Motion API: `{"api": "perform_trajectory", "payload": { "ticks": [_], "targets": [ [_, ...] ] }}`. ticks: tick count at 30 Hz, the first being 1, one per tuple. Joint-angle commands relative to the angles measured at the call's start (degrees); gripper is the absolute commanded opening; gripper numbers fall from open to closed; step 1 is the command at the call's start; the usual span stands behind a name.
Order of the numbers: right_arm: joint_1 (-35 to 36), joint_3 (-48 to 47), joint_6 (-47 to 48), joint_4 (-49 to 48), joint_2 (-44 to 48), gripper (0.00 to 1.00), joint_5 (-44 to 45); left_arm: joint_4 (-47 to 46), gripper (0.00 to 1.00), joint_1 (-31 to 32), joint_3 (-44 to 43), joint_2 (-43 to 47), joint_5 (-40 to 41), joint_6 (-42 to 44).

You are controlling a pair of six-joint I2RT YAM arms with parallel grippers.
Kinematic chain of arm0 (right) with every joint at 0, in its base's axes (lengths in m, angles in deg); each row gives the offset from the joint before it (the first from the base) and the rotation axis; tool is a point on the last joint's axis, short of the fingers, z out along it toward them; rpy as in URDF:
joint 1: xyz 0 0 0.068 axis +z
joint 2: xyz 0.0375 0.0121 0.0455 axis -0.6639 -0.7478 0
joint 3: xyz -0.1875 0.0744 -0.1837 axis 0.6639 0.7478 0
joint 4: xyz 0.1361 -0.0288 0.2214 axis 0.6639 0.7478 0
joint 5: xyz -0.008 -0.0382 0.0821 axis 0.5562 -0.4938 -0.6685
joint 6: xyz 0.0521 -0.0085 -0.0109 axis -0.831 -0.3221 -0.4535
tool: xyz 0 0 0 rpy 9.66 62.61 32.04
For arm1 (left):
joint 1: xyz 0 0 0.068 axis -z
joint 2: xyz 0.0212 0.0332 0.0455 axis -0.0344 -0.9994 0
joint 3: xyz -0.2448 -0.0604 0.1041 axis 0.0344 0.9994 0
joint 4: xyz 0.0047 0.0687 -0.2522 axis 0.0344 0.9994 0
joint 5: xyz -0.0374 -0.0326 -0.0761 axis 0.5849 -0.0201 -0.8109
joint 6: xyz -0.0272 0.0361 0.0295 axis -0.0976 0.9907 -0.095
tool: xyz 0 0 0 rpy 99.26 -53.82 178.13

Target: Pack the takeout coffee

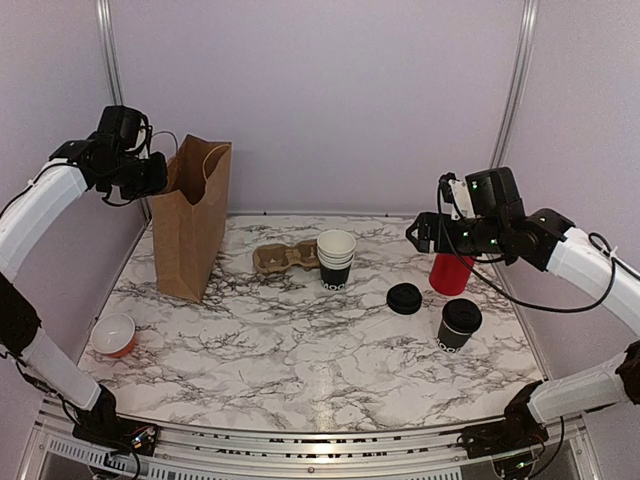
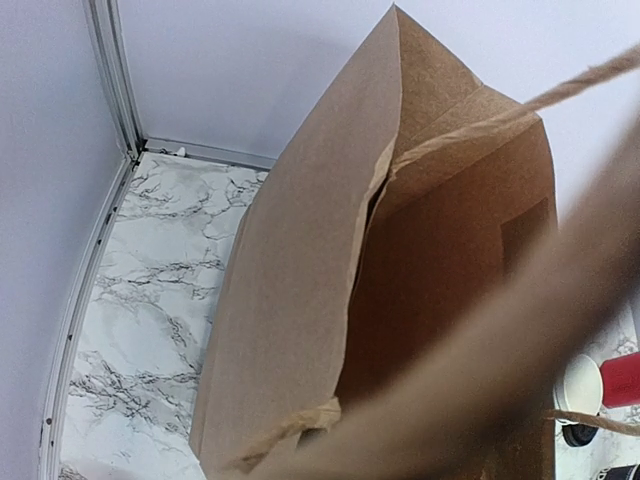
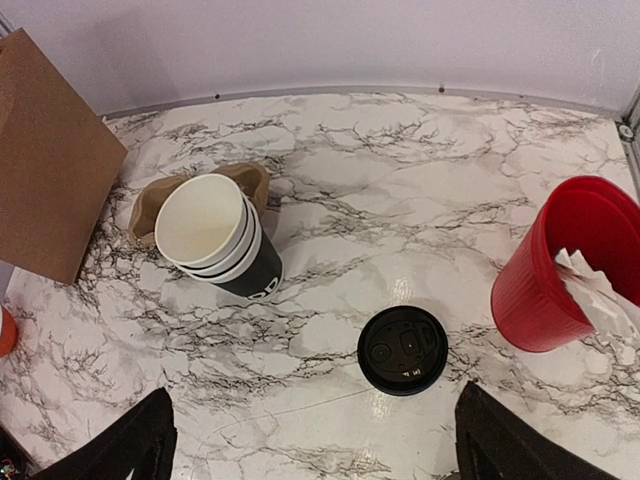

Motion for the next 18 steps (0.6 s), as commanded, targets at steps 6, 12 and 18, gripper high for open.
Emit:
{"api": "perform_trajectory", "payload": {
  "ticks": [6,12,18],
  "targets": [
    [0.0,-3.3,1.1,-4.1,-3.3,0.94,-4.0,-0.3,0.0,1.7,6.9,10.3,-2.6,-6.7],
    [1.0,-9.3,2.6,-5.2,-8.7,0.94,-7.0,-0.2,0.0,4.8,12.5,17.4,0.2,-12.9],
    [4.4,-18.9,5.9,-4.0,-17.2,0.94,-6.8,0.6,0.0,10.0,19.5,24.7,2.7,-20.4]
  ]
}}
